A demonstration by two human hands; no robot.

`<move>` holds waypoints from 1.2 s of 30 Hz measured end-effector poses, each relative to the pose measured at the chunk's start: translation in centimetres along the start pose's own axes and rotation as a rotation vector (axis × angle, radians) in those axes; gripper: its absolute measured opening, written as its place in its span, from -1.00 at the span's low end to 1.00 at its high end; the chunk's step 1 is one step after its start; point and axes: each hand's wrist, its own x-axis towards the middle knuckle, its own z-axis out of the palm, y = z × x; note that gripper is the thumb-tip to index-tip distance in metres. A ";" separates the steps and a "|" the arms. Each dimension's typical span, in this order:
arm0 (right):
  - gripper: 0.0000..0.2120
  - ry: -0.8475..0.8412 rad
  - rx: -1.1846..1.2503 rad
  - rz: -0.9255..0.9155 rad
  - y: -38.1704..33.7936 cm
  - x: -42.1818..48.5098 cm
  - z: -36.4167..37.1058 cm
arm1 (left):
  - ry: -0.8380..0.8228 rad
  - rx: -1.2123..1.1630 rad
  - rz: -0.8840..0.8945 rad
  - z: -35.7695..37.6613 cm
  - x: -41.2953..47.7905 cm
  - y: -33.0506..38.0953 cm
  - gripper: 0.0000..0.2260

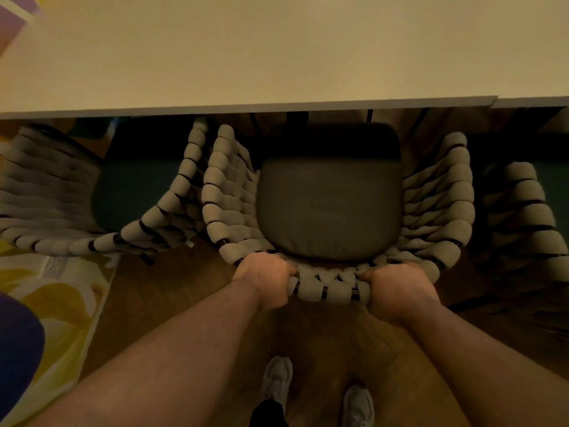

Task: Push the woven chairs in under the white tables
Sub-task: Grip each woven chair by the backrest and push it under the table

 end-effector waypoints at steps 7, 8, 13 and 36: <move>-0.74 0.001 -0.028 -0.037 0.8 2.1 -1.5 | 0.022 0.033 0.002 -1.5 1.7 -0.8 -0.68; -0.74 -0.003 -0.028 -0.040 0.8 2.2 -1.6 | 0.023 0.035 0.001 -1.6 1.7 -0.9 -0.68; -0.77 0.012 -0.028 -0.042 1.1 3.1 -2.1 | 0.020 -0.004 -0.020 -1.9 2.4 -1.1 -0.67; -0.64 0.141 0.096 0.204 -1.1 0.7 -0.4 | 0.085 -0.078 -0.102 -1.0 1.8 -0.3 -0.71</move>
